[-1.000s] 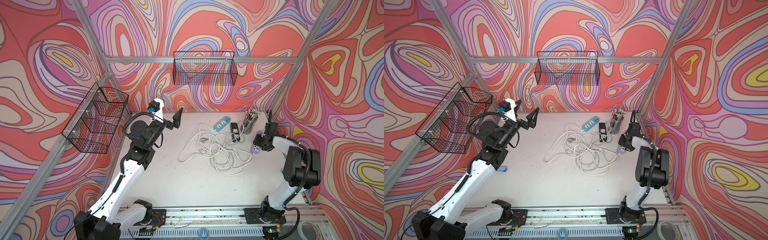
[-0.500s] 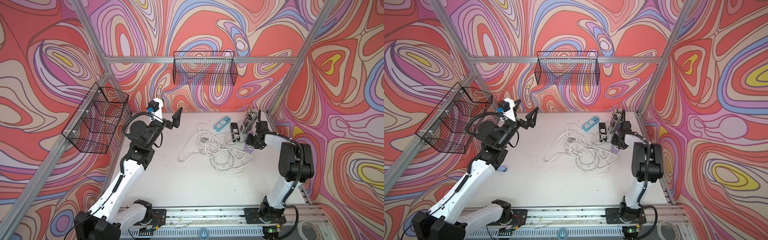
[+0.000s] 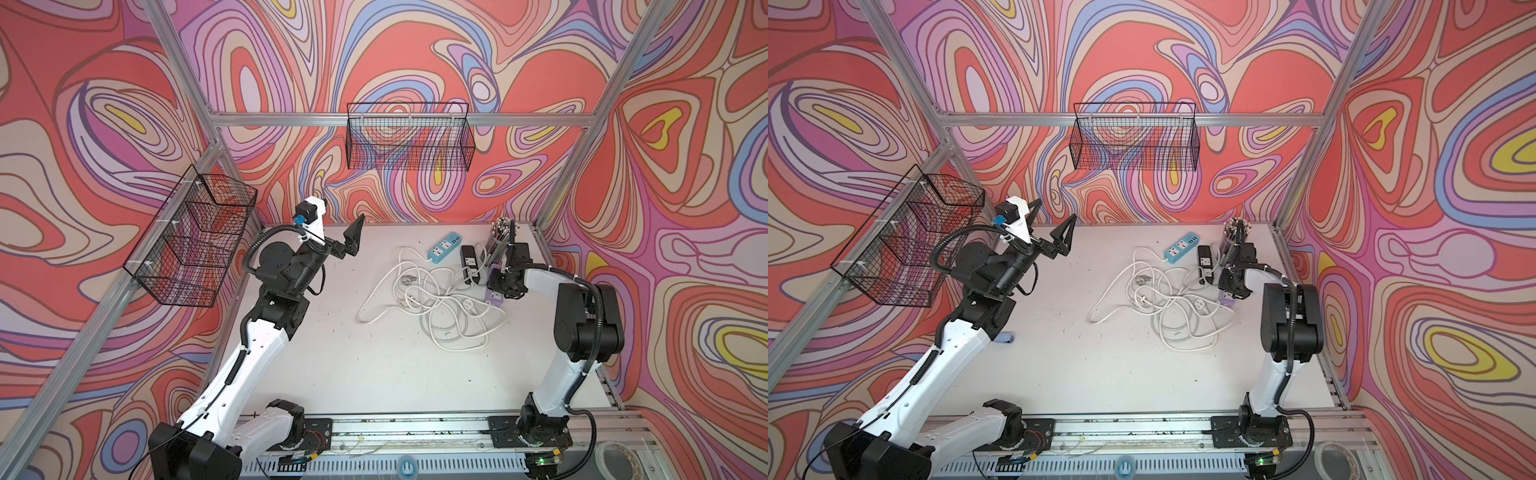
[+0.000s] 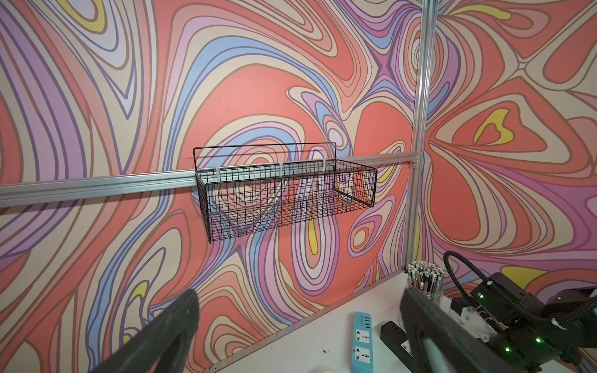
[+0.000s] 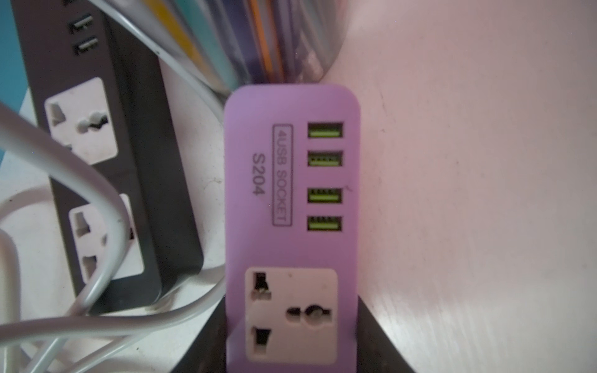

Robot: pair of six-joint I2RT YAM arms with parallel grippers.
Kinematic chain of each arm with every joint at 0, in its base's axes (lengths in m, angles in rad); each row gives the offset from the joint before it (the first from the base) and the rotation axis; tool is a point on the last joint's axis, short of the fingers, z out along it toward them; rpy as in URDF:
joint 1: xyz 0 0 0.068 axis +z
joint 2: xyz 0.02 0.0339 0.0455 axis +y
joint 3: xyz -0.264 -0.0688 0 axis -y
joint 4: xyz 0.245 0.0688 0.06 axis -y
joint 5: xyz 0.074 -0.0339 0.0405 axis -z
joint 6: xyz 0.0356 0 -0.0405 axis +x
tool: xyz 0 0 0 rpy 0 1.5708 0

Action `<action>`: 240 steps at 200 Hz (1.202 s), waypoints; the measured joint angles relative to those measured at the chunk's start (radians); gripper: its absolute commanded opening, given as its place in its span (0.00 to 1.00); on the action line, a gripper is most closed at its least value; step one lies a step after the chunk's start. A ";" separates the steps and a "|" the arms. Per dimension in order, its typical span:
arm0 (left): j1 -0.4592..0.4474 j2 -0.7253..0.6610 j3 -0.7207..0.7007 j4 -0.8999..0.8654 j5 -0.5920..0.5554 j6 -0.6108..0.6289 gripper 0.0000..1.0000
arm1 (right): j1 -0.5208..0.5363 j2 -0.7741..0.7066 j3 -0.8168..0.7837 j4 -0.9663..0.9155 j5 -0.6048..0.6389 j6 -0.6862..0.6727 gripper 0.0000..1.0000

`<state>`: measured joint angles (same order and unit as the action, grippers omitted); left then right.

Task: Unwrap the cord wrapped around the power strip
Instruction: Place the power strip at the center of the board.

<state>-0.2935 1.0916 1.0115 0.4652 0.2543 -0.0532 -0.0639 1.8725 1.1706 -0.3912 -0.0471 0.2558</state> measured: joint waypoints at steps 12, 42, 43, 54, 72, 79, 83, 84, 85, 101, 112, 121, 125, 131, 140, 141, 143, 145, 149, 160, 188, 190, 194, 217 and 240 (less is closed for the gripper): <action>0.000 -0.001 0.000 0.001 0.000 0.000 1.00 | -0.002 0.000 -0.001 0.001 0.003 0.000 0.34; 0.000 -0.006 0.000 0.003 0.001 -0.002 1.00 | -0.027 -0.022 -0.031 0.009 0.008 0.000 0.34; 0.000 -0.006 0.000 0.003 0.001 -0.002 1.00 | -0.029 -0.023 -0.032 0.008 0.008 0.001 0.34; 0.000 -0.007 0.000 0.003 0.003 -0.003 1.00 | -0.045 -0.032 -0.042 0.002 0.011 0.000 0.34; 0.000 -0.007 0.000 0.003 0.004 -0.003 1.00 | -0.061 -0.036 -0.044 -0.007 0.020 0.000 0.36; 0.000 -0.007 0.000 0.003 0.005 -0.003 1.00 | -0.065 -0.036 -0.044 -0.008 0.022 0.000 0.38; 0.000 -0.007 0.000 0.003 0.006 -0.003 1.00 | -0.066 -0.036 -0.044 -0.008 0.021 0.000 0.39; 0.001 -0.008 0.000 0.003 0.006 -0.003 1.00 | -0.066 -0.036 -0.044 -0.008 0.021 0.000 0.39; 0.001 -0.008 0.000 0.003 0.006 -0.003 1.00 | -0.066 -0.036 -0.044 -0.008 0.021 0.000 0.40; 0.001 -0.008 0.000 0.003 0.007 -0.003 1.00 | -0.066 -0.036 -0.046 -0.006 0.021 0.000 0.46; 0.001 -0.008 0.000 0.003 0.007 -0.003 1.00 | -0.066 -0.036 -0.047 -0.003 0.020 0.000 0.52; 0.001 -0.008 0.000 0.003 0.007 -0.004 1.00 | -0.066 -0.036 -0.049 0.000 0.017 0.000 0.56; 0.001 -0.008 0.000 0.003 0.007 -0.003 1.00 | -0.066 -0.036 -0.050 0.002 0.016 0.000 0.58; 0.001 -0.008 0.000 0.003 0.007 -0.003 1.00 | -0.066 -0.036 -0.051 0.004 0.012 0.003 0.62; 0.001 -0.008 0.000 0.003 0.007 -0.003 1.00 | -0.066 -0.035 -0.055 0.003 0.004 -0.001 0.66; 0.001 -0.008 0.000 0.003 0.007 -0.003 1.00 | -0.066 -0.035 -0.056 0.002 0.003 0.000 0.66; 0.001 -0.008 0.000 0.003 0.007 -0.003 1.00 | -0.066 -0.035 -0.057 0.002 0.002 0.002 0.67; 0.001 -0.008 0.000 0.003 0.007 -0.004 1.00 | -0.066 -0.035 -0.058 0.000 0.000 0.003 0.67; 0.001 -0.008 0.000 0.003 0.007 -0.003 1.00 | -0.066 -0.035 -0.059 -0.002 -0.003 0.001 0.69; 0.001 -0.008 0.000 0.003 0.007 -0.003 1.00 | -0.066 -0.035 -0.060 -0.006 -0.006 0.000 0.72; 0.001 -0.008 0.000 0.003 0.007 -0.004 1.00 | -0.065 -0.035 -0.060 -0.009 -0.009 0.000 0.76; 0.001 -0.008 0.000 0.003 0.007 -0.003 1.00 | -0.065 -0.035 -0.060 -0.009 -0.009 0.000 0.78; 0.001 -0.008 0.000 0.003 0.007 -0.003 1.00 | -0.065 -0.035 -0.060 -0.010 -0.009 -0.001 0.79; 0.001 -0.008 0.000 0.003 0.008 -0.003 1.00 | -0.065 -0.036 -0.060 -0.018 -0.006 -0.005 0.86; 0.001 -0.008 0.000 0.003 0.008 -0.003 1.00 | -0.065 -0.046 -0.060 -0.031 -0.003 -0.013 0.95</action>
<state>-0.2928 1.0840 1.0115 0.4686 0.2619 -0.0566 -0.1287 1.8267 1.1110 -0.4221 -0.0502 0.2428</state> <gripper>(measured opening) 0.999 0.932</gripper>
